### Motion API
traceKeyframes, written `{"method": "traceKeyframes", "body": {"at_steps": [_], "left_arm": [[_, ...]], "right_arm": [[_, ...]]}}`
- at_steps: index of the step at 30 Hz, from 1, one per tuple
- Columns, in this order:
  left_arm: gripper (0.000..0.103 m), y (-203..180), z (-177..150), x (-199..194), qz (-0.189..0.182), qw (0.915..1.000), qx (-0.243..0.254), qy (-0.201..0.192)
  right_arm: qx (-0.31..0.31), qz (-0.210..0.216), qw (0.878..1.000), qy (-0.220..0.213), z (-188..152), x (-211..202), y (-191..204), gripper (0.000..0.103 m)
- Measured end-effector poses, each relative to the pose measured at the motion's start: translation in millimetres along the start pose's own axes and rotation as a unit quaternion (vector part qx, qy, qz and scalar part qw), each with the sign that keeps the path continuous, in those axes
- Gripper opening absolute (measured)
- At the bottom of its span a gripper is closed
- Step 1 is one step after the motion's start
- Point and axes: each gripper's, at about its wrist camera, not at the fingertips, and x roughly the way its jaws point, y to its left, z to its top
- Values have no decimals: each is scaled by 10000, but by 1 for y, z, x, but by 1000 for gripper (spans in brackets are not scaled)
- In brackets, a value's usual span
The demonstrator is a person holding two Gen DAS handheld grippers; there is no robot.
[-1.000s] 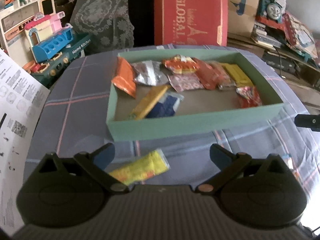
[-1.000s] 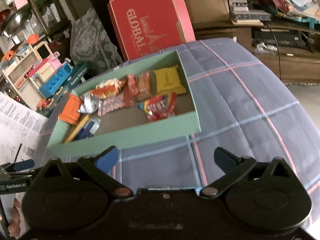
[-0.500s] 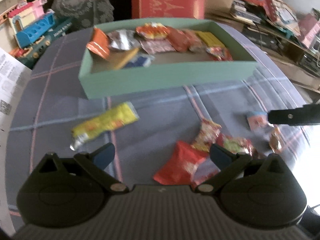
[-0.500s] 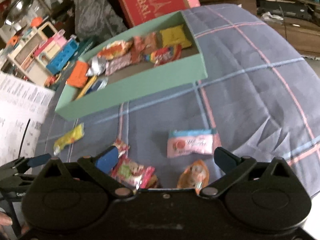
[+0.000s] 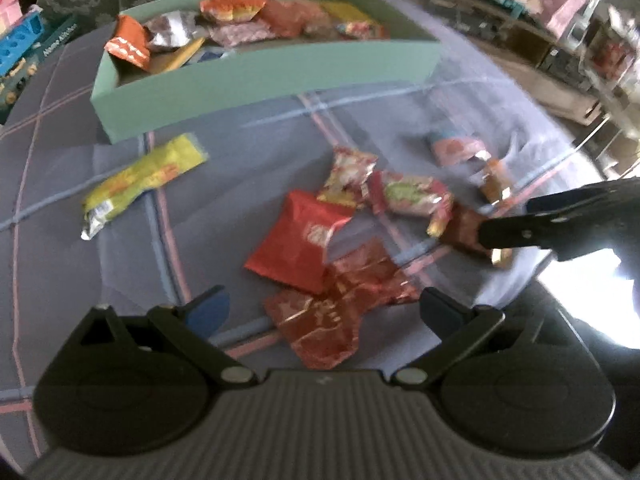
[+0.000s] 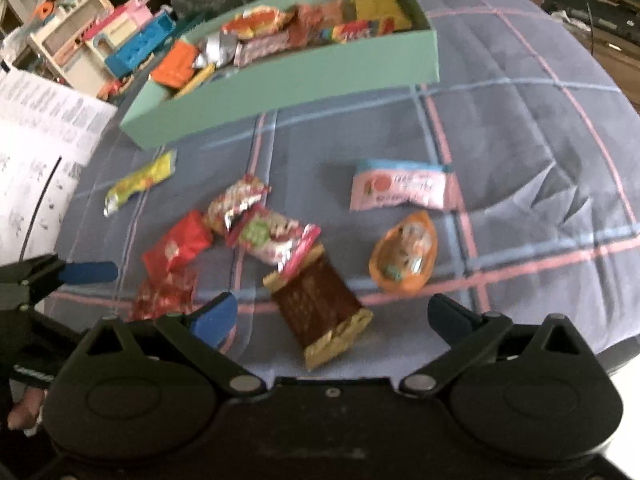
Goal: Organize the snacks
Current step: 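Reach both grippers to the pile and grasp the brown chocolate packet with the right, then grasp the dark red packet with the left gripper while the right lifts the brown packet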
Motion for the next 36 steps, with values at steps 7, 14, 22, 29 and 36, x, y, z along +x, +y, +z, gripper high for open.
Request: {"method": "traceKeyframes", "body": {"at_steps": [7, 14, 22, 29, 36], "left_arm": [[103, 14, 2, 24, 526, 9979, -355, 127], [103, 36, 16, 40, 1065, 9915, -738, -83], [103, 36, 18, 41, 1128, 9916, -614, -159], [101, 11, 29, 42, 962, 9949, 48, -298], [40, -8, 34, 44, 462, 9983, 207, -279]], "right_arm": [[-452, -234, 9987, -20, -8, 12, 18, 78], [-1138, -488, 9921, -218, -10, 21, 40, 59], [-1239, -775, 9881, -477, 1, 29, 42, 41], [-671, -718, 9931, -645, 26, 37, 27, 41], [-36, -202, 9980, -602, 26, 28, -5, 41]]}}
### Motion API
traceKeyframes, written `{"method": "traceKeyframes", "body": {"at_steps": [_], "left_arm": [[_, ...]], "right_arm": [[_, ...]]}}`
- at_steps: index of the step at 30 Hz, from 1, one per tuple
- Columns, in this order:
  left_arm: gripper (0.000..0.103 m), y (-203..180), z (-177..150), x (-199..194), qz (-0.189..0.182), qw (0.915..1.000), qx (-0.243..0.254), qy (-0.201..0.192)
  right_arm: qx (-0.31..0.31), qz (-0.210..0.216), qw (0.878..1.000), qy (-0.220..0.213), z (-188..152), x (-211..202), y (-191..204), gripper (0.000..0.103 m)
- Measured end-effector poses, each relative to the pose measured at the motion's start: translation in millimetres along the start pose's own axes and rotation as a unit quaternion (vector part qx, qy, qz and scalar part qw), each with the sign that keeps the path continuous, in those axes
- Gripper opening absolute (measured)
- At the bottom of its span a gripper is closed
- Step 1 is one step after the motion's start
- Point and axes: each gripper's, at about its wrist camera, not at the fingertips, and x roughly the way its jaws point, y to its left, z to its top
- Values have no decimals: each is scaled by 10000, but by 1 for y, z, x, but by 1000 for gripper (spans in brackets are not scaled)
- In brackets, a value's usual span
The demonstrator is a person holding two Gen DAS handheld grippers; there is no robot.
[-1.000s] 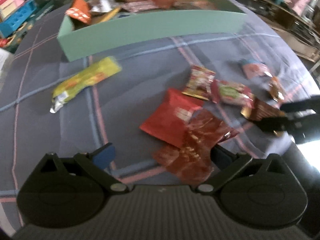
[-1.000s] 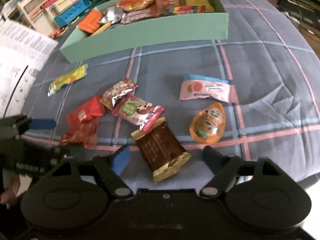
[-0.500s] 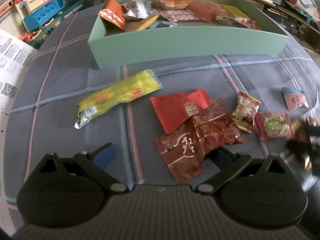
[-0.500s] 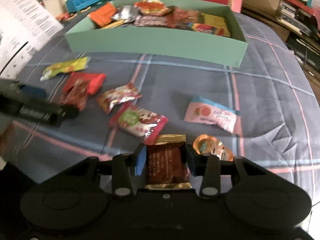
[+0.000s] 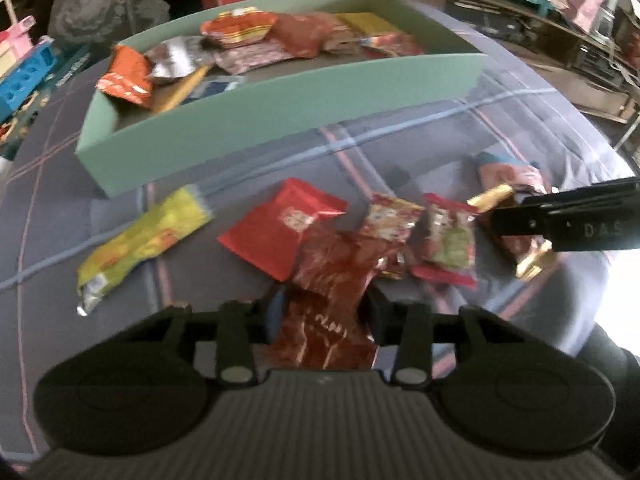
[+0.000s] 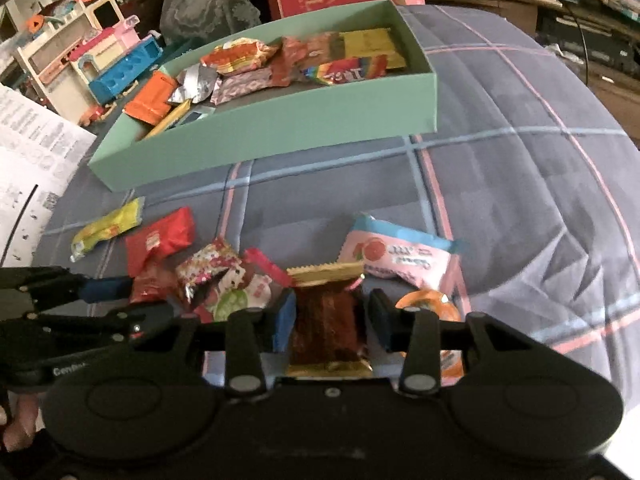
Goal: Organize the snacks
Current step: 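Grasp the dark red packet with the left gripper while the right lifts the brown packet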
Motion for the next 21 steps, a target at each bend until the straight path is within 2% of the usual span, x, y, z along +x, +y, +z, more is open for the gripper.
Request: {"method": "traceKeyframes", "body": {"at_steps": [6, 10, 14, 16, 18, 21], "left_arm": [[42, -7, -8, -7, -308, 9994, 160, 93], [54, -9, -7, -5, -169, 9996, 209, 107], [66, -11, 0, 2, -118, 9995, 269, 137], [64, -15, 1, 4, -63, 9993, 353, 77], [38, -20, 0, 2, -153, 9988, 456, 1], [37, -24, -2, -3, -311, 9986, 417, -6]], "right_arm": [[-120, 105, 9999, -33, -12, -9, -6, 42], [-393, -1, 9992, -96, -17, -12, 7, 47], [-1004, -321, 9942, -222, -21, -8, 25, 47], [-1340, -547, 9890, -309, -24, -4, 36, 42], [-1475, -608, 9866, -348, -25, -4, 41, 38], [-1314, -576, 9892, -286, -22, -7, 38, 37]]}}
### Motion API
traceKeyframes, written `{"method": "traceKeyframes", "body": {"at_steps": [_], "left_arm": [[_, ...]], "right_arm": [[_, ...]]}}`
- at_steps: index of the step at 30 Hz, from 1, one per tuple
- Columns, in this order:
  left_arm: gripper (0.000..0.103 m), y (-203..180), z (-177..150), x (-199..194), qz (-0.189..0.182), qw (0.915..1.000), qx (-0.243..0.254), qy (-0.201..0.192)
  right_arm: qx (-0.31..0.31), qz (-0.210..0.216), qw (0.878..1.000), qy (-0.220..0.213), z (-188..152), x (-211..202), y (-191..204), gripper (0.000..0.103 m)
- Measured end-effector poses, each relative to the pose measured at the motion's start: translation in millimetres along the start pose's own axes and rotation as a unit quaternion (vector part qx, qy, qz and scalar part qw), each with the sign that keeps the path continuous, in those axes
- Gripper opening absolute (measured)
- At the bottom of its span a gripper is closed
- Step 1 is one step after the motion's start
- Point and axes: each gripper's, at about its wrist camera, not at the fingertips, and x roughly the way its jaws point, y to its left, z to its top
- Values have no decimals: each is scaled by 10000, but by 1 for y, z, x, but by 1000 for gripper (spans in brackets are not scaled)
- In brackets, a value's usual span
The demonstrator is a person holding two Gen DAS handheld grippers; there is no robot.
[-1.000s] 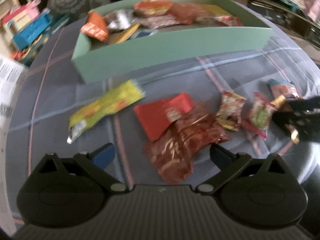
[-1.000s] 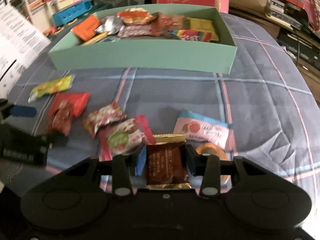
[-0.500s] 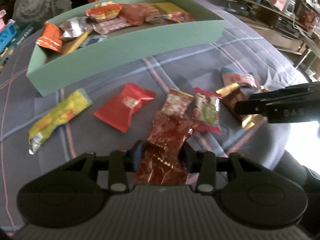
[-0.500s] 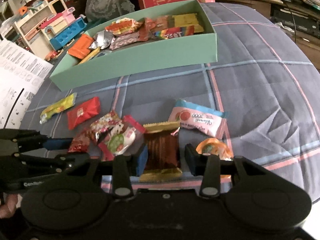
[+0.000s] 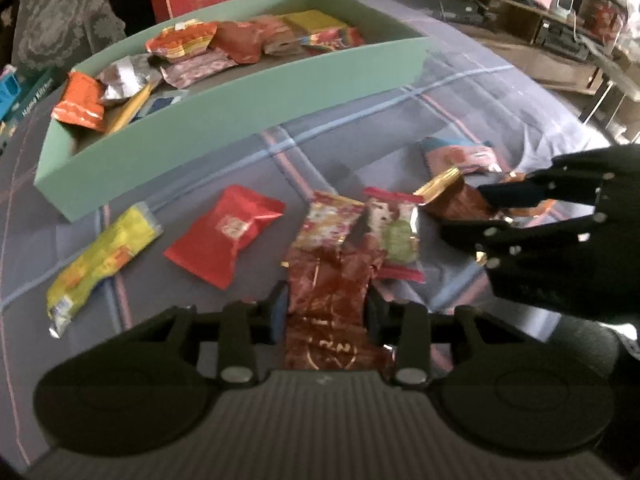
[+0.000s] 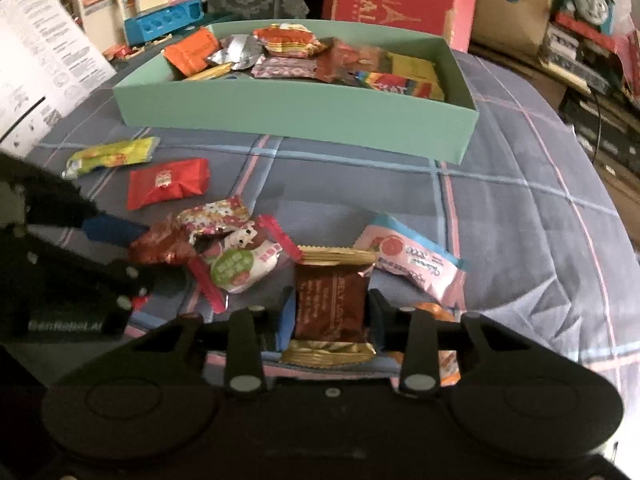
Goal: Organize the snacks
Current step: 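Grasp the dark red packet with the left gripper while the right lifts the brown packet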
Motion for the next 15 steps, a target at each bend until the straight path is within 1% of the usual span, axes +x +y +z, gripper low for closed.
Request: {"method": "traceKeyframes", "body": {"at_steps": [3, 7, 10, 15], "left_arm": [[36, 6, -3, -7, -44, 9997, -251, -53], [36, 18, 0, -22, -76, 9983, -527, -236], [37, 29, 5, -36, -79, 9962, -761, -418], [37, 49, 26, -51, 8, 9920, -1056, -688]], "right_arm": [[402, 170, 9990, 69, 0, -5, -12, 37], [763, 322, 9965, 107, 3, -12, -23, 37], [910, 411, 9950, 10, 11, -23, -30, 37], [1063, 583, 9922, -275, 41, -36, -36, 37]]}}
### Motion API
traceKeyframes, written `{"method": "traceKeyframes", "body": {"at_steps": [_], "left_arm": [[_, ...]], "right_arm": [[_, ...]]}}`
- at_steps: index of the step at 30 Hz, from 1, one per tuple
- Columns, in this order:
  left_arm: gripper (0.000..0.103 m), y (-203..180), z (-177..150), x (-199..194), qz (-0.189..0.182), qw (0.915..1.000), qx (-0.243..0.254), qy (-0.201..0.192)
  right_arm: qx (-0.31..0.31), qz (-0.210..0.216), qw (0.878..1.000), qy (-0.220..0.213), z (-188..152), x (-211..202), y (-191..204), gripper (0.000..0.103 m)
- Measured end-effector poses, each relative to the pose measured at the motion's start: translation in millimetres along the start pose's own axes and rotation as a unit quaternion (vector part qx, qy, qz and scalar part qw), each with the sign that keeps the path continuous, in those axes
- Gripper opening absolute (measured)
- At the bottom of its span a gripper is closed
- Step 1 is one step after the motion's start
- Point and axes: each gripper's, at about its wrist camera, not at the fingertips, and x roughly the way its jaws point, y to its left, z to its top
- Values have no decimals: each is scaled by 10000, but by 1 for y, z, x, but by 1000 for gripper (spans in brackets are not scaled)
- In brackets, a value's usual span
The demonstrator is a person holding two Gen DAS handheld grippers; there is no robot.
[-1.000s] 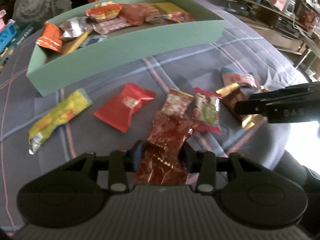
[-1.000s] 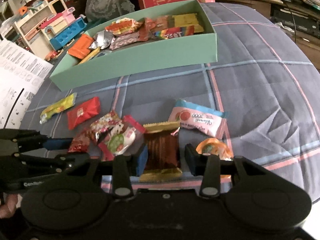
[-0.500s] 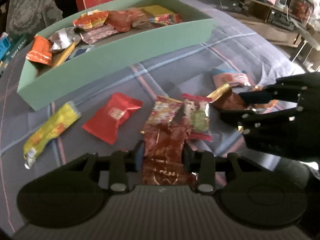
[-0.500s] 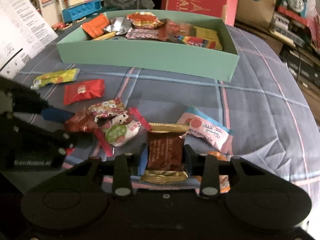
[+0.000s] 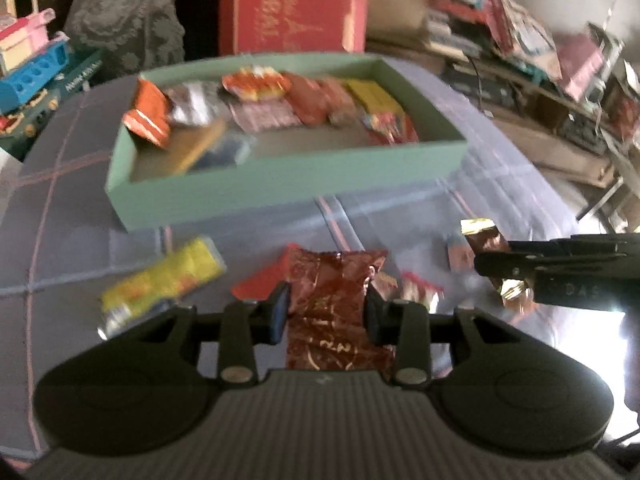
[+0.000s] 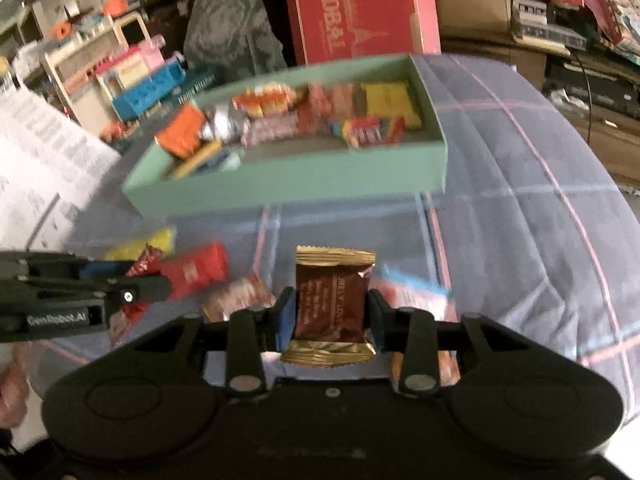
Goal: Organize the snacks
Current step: 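Grasp the dark red packet with the left gripper while the right lifts the brown packet, then lower both packets into the green tray and open both grippers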
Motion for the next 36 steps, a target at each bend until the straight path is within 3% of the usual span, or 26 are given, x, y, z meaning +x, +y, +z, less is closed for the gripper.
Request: {"method": "traceKeyframes", "body": {"at_steps": [8, 14, 21, 22, 24, 25, 27, 36], "left_arm": [[37, 11, 71, 9, 203, 9989, -30, -432], [37, 13, 116, 48, 233, 9992, -100, -324], [37, 8, 128, 96, 389, 9992, -17, -30], [41, 10, 128, 100, 481, 9988, -64, -9], [90, 13, 127, 106, 684, 9975, -151, 7], [99, 16, 125, 106, 778, 9968, -195, -39], [103, 19, 122, 103, 851, 9960, -252, -136], [103, 24, 107, 93, 838, 9957, -397, 16]], "right_arm": [[237, 243, 9986, -407, 72, 18, 7, 37], [517, 300, 9975, -364, 113, 54, 3, 37], [712, 343, 9968, -106, 134, 92, -6, 41], [745, 367, 9965, -66, 136, 96, -7, 48], [853, 438, 9954, -73, 134, 95, -11, 76], [892, 431, 9950, -128, 134, 94, -12, 94], [929, 399, 9946, -253, 132, 90, -15, 103], [1199, 366, 9918, -247, 122, 73, -24, 103]]}}
